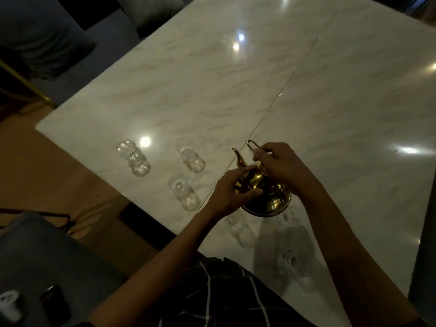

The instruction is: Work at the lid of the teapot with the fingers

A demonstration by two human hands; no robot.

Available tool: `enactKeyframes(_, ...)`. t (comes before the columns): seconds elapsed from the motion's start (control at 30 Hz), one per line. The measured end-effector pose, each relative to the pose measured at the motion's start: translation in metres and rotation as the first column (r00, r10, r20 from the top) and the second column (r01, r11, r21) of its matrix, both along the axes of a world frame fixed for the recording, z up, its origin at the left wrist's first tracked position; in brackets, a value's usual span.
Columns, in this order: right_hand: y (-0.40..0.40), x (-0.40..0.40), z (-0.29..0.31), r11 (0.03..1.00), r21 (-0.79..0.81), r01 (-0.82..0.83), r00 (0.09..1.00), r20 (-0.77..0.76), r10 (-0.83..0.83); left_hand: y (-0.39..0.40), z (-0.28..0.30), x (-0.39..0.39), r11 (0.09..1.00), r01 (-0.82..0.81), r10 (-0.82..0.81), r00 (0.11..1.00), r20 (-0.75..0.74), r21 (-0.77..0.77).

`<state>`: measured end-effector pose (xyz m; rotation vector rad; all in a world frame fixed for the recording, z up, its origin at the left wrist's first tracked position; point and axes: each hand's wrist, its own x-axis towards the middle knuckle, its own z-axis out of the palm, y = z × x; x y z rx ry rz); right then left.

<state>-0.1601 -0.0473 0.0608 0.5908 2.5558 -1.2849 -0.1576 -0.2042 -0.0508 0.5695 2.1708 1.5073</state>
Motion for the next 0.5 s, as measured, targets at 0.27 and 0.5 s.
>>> enactKeyframes(0.27, -0.045, 0.009, -0.020, 0.972, 0.012, -0.237, 0.971, 0.036, 0.236, -0.046, -0.012, 0.044, 0.979, -0.191, 0.196, 0.978, 0.065, -0.066)
enactKeyframes(0.5, -0.093, 0.006, -0.026, 0.944, 0.069, -0.324, 0.945, 0.057, 0.321, -0.086, -0.023, 0.054, 0.966, -0.248, 0.254, 0.964, 0.078, -0.078)
